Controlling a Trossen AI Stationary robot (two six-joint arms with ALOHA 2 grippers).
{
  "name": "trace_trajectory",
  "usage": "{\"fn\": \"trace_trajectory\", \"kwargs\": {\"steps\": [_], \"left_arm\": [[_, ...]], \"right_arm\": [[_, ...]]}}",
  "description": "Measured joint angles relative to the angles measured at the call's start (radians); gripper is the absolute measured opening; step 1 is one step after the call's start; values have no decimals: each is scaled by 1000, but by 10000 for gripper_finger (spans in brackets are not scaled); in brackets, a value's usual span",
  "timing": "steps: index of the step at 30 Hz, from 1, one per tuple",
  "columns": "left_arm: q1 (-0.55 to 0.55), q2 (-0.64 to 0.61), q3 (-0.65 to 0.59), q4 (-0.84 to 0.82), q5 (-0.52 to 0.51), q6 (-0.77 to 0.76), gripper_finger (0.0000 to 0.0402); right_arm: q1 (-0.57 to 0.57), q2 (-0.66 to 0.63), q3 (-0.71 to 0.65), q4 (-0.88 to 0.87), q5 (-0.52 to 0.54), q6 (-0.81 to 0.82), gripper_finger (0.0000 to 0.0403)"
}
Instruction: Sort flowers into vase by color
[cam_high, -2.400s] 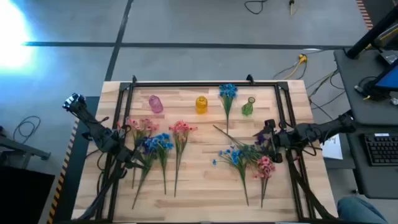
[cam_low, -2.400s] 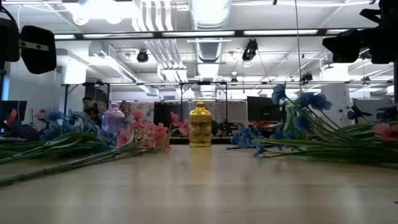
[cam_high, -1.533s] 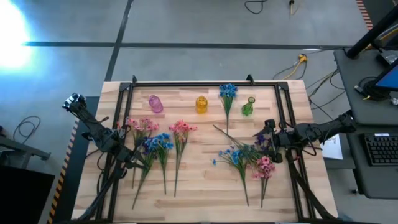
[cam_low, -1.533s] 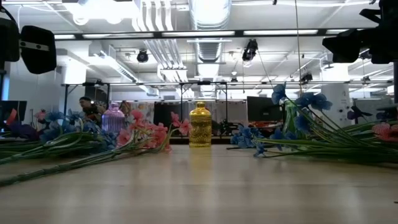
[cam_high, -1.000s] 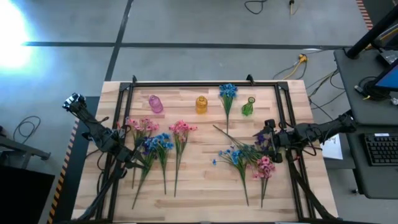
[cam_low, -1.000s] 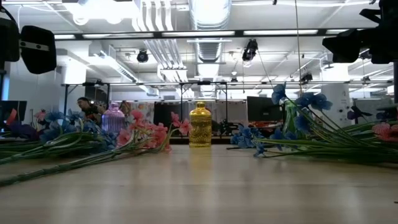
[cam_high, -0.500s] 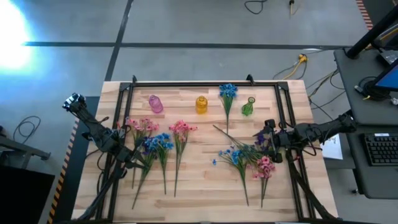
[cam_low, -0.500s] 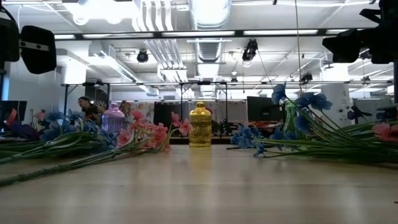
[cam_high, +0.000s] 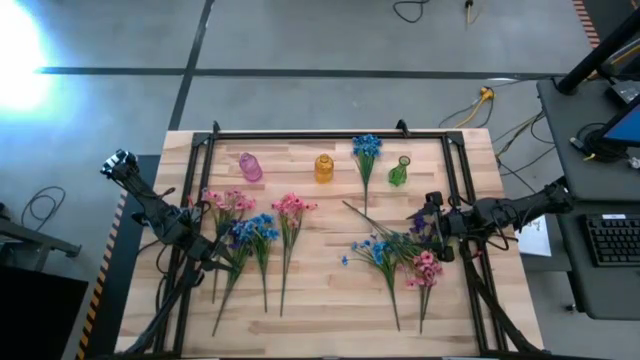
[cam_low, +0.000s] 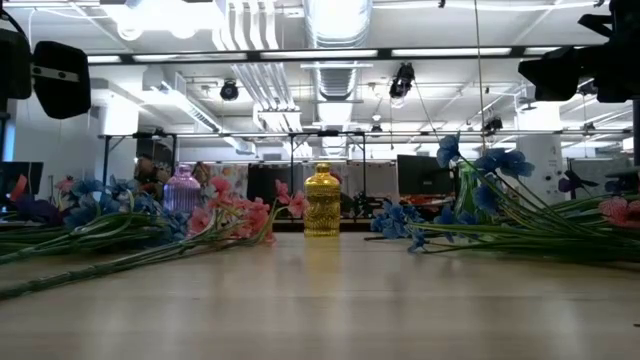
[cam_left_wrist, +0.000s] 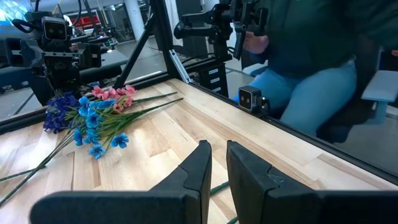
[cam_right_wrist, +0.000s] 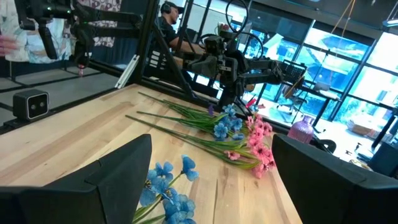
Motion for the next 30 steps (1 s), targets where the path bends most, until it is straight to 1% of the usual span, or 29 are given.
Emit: {"fn": "trace_trajectory", "kwargs": {"steps": [7,10,12,14,17,19,21,23,28,30], "left_arm": [[0,0,0,0,0,8,36],[0,0,0,2,0,67,36],[0,0,0,30,0,137,36],[0,0,0,59,0,213,36],[0,0,-1,84,0,327,36],[0,0,-1,149,15,338,36],[0,0,-1,224,37,291,36],[0,0,-1,301,35,280,36],[0,0,-1,518,28,359,36],[0,0,-1,591,27,370,36]], "right_arm": [[0,0,0,0,0,-5,325],[0,0,0,0,0,-14,325],[0,0,0,0,0,-13,325],[0,0,0,1,0,34,325],[0,0,0,8,0,181,325],[0,0,0,31,1,257,325],[0,0,0,63,1,302,325],[0,0,0,90,0,320,325],[0,0,0,174,5,324,325],[0,0,0,200,33,326,325]]}}
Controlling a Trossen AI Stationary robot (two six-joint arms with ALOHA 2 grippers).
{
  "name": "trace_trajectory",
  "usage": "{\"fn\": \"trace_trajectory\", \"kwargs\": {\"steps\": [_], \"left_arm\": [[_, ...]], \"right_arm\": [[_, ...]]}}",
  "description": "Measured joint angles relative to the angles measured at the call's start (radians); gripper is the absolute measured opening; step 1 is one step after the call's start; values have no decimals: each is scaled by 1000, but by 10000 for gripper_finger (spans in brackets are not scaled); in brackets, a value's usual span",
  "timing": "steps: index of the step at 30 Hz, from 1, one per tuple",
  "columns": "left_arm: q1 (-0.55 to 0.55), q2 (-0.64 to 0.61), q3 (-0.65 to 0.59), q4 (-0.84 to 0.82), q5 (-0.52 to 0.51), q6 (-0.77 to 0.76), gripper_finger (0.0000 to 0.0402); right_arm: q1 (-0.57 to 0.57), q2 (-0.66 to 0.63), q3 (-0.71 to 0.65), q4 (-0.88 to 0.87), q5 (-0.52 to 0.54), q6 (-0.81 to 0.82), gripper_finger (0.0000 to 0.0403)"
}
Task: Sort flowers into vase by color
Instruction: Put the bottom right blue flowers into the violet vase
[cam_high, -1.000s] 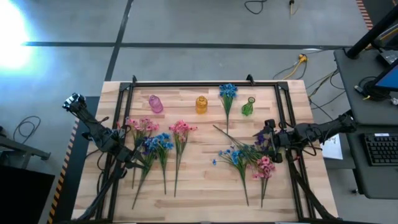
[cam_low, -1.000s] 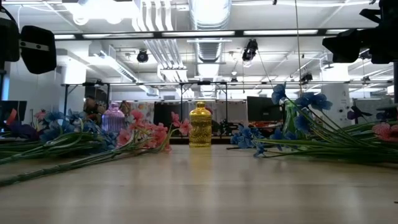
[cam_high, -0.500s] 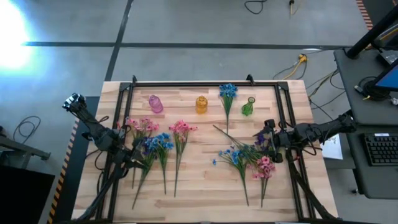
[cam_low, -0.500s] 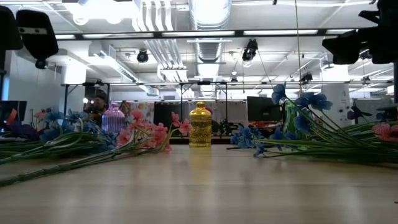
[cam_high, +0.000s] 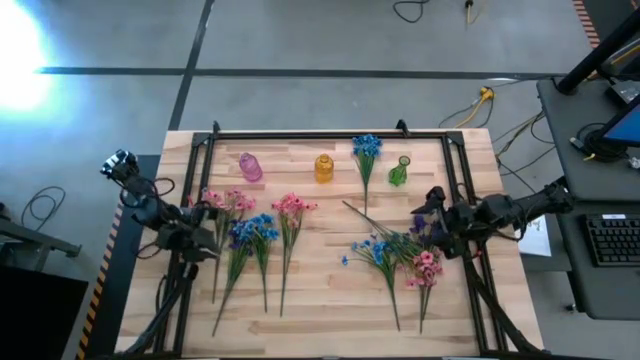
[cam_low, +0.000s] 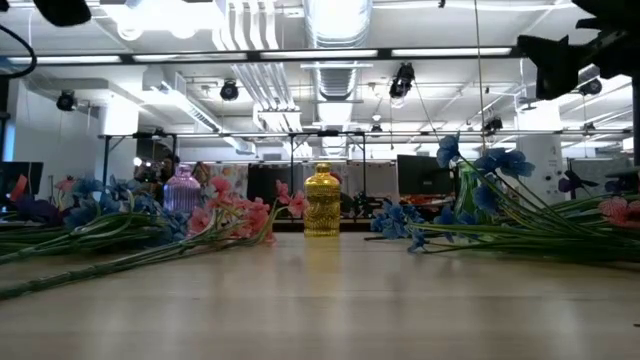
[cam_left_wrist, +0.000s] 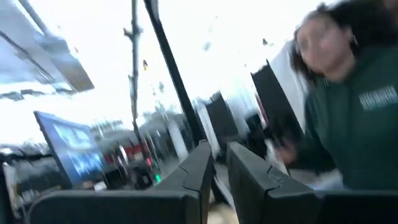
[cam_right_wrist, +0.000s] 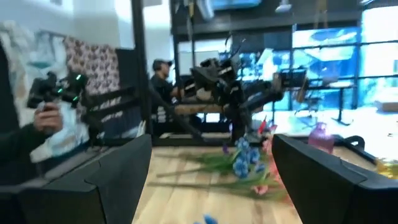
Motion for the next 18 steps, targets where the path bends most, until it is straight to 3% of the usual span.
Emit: {"fn": "trace_trajectory", "kwargs": {"steps": [6,11,15,18], "left_arm": [[0,0,0,88,0,-15,36],[2,26,0,135,-33,-79,36],[2,61,2,224,-205,-160,36],[2,90,2,224,-323,-158,36]], "right_arm": [[0,0,0,13,178,69,325],[0,0,0,21,368,219,325],[0,0,0,18,465,319,325],[0,0,0,16,458,336,325]]}}
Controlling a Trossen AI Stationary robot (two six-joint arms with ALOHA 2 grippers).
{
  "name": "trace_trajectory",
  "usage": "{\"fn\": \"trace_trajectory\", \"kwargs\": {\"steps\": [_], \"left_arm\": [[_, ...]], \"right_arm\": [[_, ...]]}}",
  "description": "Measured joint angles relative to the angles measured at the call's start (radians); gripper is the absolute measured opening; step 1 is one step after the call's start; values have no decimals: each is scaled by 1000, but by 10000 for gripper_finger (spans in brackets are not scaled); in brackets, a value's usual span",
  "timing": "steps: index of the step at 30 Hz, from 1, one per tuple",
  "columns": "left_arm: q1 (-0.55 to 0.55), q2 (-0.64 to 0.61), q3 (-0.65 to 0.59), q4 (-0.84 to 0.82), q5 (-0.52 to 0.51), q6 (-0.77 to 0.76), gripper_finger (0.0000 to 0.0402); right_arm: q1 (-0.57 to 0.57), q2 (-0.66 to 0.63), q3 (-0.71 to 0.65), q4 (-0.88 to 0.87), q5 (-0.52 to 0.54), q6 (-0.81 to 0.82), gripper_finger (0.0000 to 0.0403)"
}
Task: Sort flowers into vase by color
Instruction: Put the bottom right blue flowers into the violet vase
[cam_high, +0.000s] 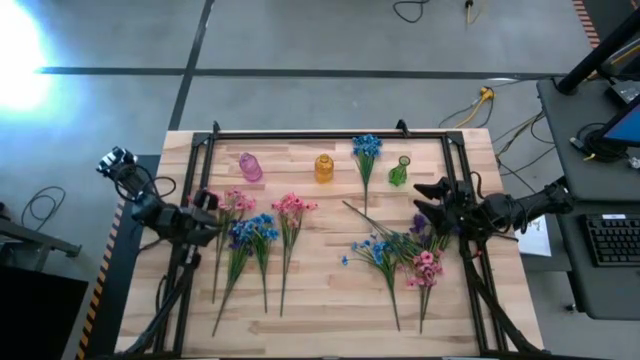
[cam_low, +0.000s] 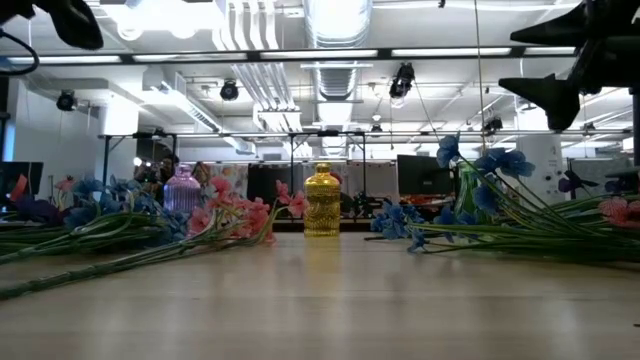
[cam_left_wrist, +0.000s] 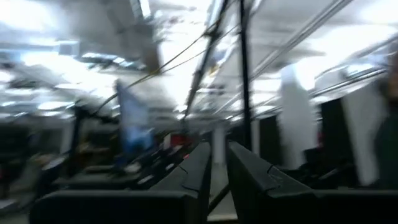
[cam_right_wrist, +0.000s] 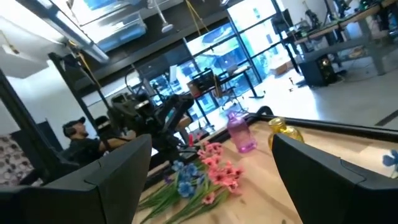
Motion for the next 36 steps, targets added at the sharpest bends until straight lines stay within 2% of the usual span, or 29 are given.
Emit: {"fn": "trace_trajectory", "kwargs": {"steps": [3,6,8,11,18,25,28,32,34,36], "left_arm": [[0,21,0,0,-34,-37,36],[0,34,0,12,5,-135,36],[0,35,5,28,16,-150,36],[0,36,35,28,16,-184,36],[0,134,93,22,8,-304,36],[0,313,248,13,-93,-335,36],[0,388,324,-35,-189,-314,36],[0,483,421,-115,-460,-337,36],[0,525,473,-177,-560,-332,36],[0,558,523,-257,-590,-320,36]], "right_arm": [[0,0,0,-3,-2,-47,325],[0,0,0,16,-11,-122,325],[0,-1,0,91,-14,-126,325],[0,-1,16,166,-41,-68,325],[0,7,95,86,-54,149,325],[0,37,135,25,-45,135,325],[0,47,151,1,-5,111,325],[0,59,153,-16,161,220,325],[-1,59,152,-50,217,237,325],[0,59,152,-86,219,247,325]]}}
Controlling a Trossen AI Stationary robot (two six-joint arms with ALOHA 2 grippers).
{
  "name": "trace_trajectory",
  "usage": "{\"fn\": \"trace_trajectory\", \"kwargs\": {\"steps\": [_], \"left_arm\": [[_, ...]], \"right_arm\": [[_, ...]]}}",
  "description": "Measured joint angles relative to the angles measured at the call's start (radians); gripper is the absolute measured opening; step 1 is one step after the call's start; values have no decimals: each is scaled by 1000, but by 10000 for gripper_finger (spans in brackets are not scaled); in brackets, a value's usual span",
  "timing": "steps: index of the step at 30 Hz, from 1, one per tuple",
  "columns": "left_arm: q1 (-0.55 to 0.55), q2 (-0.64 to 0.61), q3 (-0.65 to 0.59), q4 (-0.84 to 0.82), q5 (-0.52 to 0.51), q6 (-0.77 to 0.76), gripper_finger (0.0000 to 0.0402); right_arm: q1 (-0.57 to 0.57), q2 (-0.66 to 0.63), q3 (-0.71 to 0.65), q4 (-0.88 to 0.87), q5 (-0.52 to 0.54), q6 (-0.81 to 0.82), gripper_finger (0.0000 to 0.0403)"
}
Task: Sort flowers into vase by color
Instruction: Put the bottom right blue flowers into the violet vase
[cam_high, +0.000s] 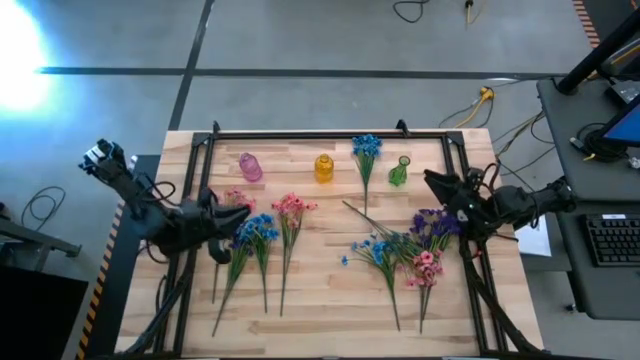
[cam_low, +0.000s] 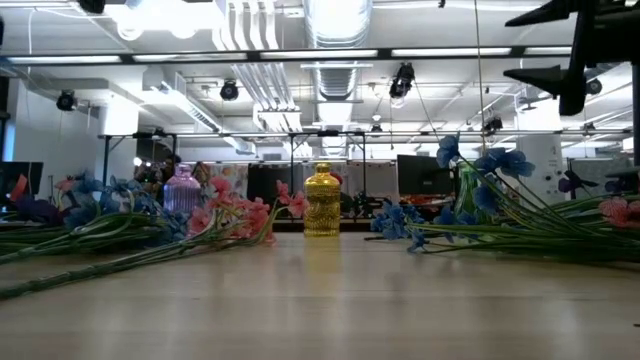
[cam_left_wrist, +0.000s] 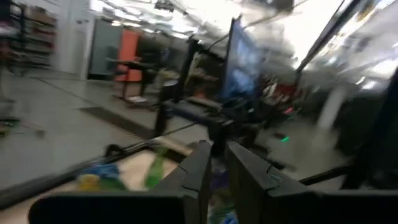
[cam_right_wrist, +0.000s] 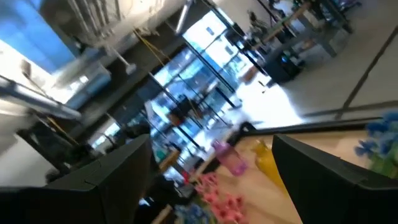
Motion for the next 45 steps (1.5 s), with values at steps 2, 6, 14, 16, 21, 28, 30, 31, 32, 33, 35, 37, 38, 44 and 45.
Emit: {"fn": "trace_trajectory", "kwargs": {"steps": [2,6,14,16,21,28,30,31,32,33,35,37,38,44,45], "left_arm": [[0,29,47,-76,17,11,36],[0,91,136,-173,42,14,36],[0,227,234,-263,48,7,36],[4,246,238,-301,63,-13,36],[50,231,243,-540,163,-216,36],[112,179,234,-744,215,-387,36],[113,161,234,-766,215,-384,36],[113,151,234,-780,215,-383,36],[113,139,234,-800,215,-383,36],[113,126,234,-820,215,-384,36],[113,98,233,-867,215,-388,36],[113,74,233,-905,215,-393,36],[113,63,233,-919,214,-394,36],[113,14,233,-966,213,-391,36],[113,10,233,-974,213,-391,36]], "right_arm": [[0,1,0,-16,-22,45,325],[0,10,6,-35,-143,145,325],[0,215,72,-34,-263,230,325],[0,297,113,-52,-290,259,325],[0,488,298,-304,-324,376,325],[1,744,558,-733,-399,565,325],[1,815,612,-789,-474,607,325],[1,849,640,-802,-513,626,325],[1,886,664,-813,-557,643,325],[1,924,686,-828,-602,659,325],[1,1004,740,-851,-687,691,325],[5,1080,813,-859,-738,714,325],[10,1116,853,-871,-758,714,325],[26,1336,1076,-1111,-816,712,325],[28,1366,1104,-1152,-819,712,325]]}}
